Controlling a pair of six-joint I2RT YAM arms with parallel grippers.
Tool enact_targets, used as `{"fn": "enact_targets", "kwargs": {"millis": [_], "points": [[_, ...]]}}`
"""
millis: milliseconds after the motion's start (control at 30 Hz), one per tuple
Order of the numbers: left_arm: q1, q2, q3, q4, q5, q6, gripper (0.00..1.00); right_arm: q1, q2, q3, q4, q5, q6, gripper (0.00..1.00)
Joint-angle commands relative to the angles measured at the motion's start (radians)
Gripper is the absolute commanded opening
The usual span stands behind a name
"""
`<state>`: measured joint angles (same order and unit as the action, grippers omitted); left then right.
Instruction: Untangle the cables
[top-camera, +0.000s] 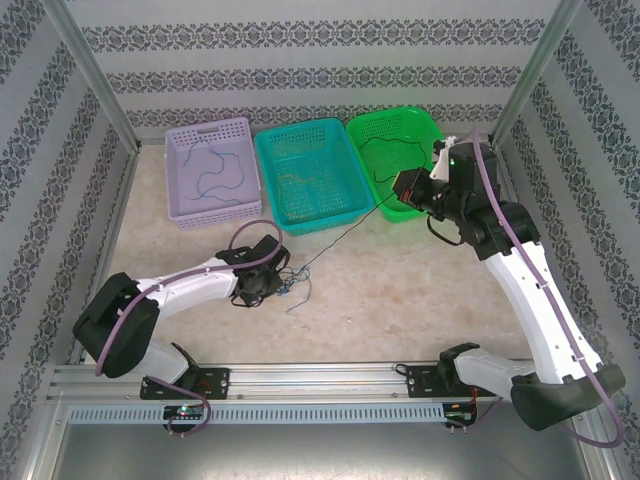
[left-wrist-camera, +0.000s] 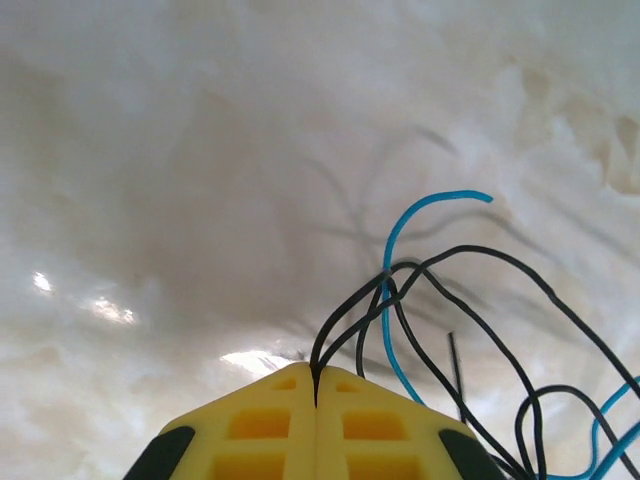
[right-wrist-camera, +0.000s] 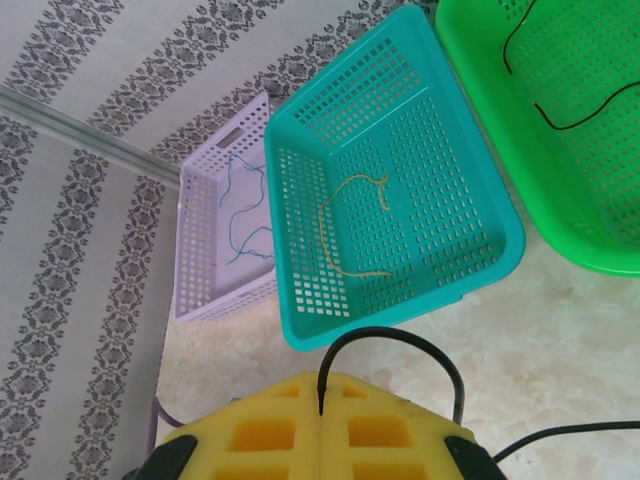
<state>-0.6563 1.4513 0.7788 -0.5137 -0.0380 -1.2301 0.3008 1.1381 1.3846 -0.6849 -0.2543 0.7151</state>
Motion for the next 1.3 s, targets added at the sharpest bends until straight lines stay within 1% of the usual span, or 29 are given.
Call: {"fn": "enact_targets", "kwargs": {"millis": [0, 233, 367, 400, 433, 467, 600, 767, 800, 833, 900, 967, 1133, 1267], "points": [[0.04, -0.037, -0.018, -0.063, -0.023, 0.015, 0.0, -0.007, -0.006, 0.072, -0.004, 0.034, -0.054, 0.0], [0.169, -0.109, -0.032, -0.161, -0.039, 0.059, 0.0, -0.049, -0.018, 0.152, -0.018, 0.101, -0.091, 0.0], [0.219, -0.154, -0.027, -0.209, -0.064, 0.098, 0.0, -0.051, -0.015, 0.172, -0.014, 0.12, -0.094, 0.0], [0.228, -0.16, -0.023, -0.219, -0.07, 0.106, 0.01, -0.051, -0.016, 0.172, -0.008, 0.121, -0.093, 0.0], [0.234, -0.166, -0.019, -0.231, -0.077, 0.113, 0.05, -0.051, -0.017, 0.171, 0.0, 0.121, -0.091, 0.0], [0.241, -0.17, -0.016, -0.246, -0.085, 0.117, 0.06, -0.051, -0.018, 0.168, 0.008, 0.119, -0.089, 0.0], [0.288, -0.181, -0.022, -0.289, -0.093, 0.118, 0.0, -0.052, -0.025, 0.168, 0.01, 0.137, -0.092, 0.0], [0.361, -0.204, -0.043, -0.317, -0.088, 0.121, 0.0, -0.059, -0.039, 0.18, -0.002, 0.181, -0.11, 0.0], [0.376, -0.207, -0.047, -0.321, -0.084, 0.123, 0.05, -0.064, -0.041, 0.18, 0.0, 0.18, -0.11, 0.0], [0.389, -0.208, -0.051, -0.323, -0.079, 0.126, 0.06, -0.067, -0.041, 0.177, 0.004, 0.172, -0.108, 0.0], [0.409, -0.21, -0.059, -0.307, -0.059, 0.138, 0.0, -0.072, -0.032, 0.174, 0.007, 0.14, -0.098, 0.0], [0.419, -0.207, -0.058, -0.303, -0.056, 0.141, 0.0, -0.068, -0.034, 0.164, 0.01, 0.129, -0.09, 0.0], [0.459, -0.199, -0.053, -0.304, -0.049, 0.151, 0.0, -0.089, -0.057, 0.174, -0.014, 0.181, -0.116, 0.0], [0.517, -0.19, -0.053, -0.306, -0.043, 0.182, 0.0, -0.114, -0.058, 0.209, -0.033, 0.231, -0.141, 0.0]]}}
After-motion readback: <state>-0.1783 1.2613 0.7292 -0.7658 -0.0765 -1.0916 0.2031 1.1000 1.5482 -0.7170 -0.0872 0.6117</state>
